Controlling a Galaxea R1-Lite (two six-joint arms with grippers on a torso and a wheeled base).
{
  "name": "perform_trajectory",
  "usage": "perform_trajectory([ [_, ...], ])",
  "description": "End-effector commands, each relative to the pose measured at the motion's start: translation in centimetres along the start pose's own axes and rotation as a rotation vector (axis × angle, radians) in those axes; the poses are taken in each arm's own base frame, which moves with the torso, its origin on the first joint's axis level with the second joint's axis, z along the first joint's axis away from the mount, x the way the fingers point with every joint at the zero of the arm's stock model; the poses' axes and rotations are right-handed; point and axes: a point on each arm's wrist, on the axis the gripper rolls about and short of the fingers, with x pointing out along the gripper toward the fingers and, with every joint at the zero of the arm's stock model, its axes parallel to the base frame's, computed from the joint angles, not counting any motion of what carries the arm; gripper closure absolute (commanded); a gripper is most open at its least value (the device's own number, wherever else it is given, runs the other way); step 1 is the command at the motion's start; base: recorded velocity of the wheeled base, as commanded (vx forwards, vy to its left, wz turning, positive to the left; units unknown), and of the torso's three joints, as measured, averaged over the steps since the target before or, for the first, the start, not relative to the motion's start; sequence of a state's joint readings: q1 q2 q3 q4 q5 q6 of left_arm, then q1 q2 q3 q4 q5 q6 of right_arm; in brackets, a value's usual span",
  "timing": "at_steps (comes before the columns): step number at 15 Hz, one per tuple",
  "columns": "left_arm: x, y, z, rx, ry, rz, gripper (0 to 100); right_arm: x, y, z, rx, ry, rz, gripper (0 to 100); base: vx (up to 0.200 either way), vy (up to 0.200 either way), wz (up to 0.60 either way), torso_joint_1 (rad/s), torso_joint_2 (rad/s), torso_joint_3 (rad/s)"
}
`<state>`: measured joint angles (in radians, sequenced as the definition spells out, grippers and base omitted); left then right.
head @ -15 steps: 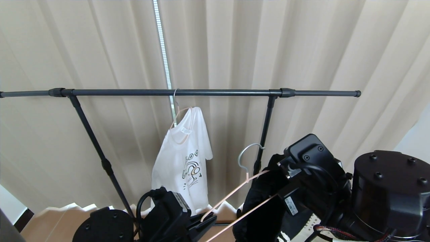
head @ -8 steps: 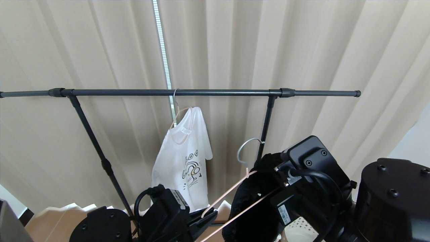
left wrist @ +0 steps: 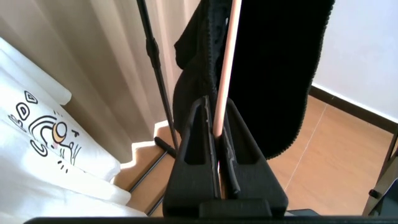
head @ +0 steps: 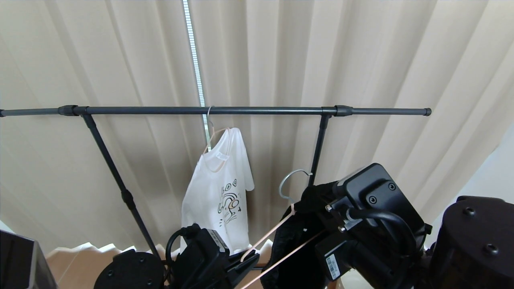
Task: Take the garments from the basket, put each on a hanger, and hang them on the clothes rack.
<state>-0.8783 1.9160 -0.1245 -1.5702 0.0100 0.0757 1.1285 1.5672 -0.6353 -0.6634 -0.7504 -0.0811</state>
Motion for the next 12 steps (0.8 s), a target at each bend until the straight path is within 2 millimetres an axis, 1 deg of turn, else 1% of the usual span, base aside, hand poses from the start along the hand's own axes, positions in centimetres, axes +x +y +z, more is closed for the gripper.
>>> perform_trajectory([
  [1,0.0,0.0,0.0,0.001,0.001,-0.002,100,0.0,0.0,0.0,0.001,-0.001,0.001,100,0.0,0.0,0.0,0.0,0.0,0.0],
  [4,-0.3,-0.1,-0.2,0.008,0.011,-0.007,100,0.2,-0.2,0.2,0.012,-0.003,-0.01,100,0.0,0.0,0.0,0.0,0.0,0.0],
  [6,-0.4,-0.2,0.0,0.01,0.002,-0.008,100,0.5,-0.5,0.3,0.018,-0.002,-0.031,100,0.0,0.0,0.0,0.0,0.0,0.0],
  [12,-0.9,-0.1,0.9,0.01,-0.042,-0.006,100,0.5,-0.5,0.3,0.019,-0.002,-0.037,100,0.0,0.0,0.0,0.0,0.0,0.0],
])
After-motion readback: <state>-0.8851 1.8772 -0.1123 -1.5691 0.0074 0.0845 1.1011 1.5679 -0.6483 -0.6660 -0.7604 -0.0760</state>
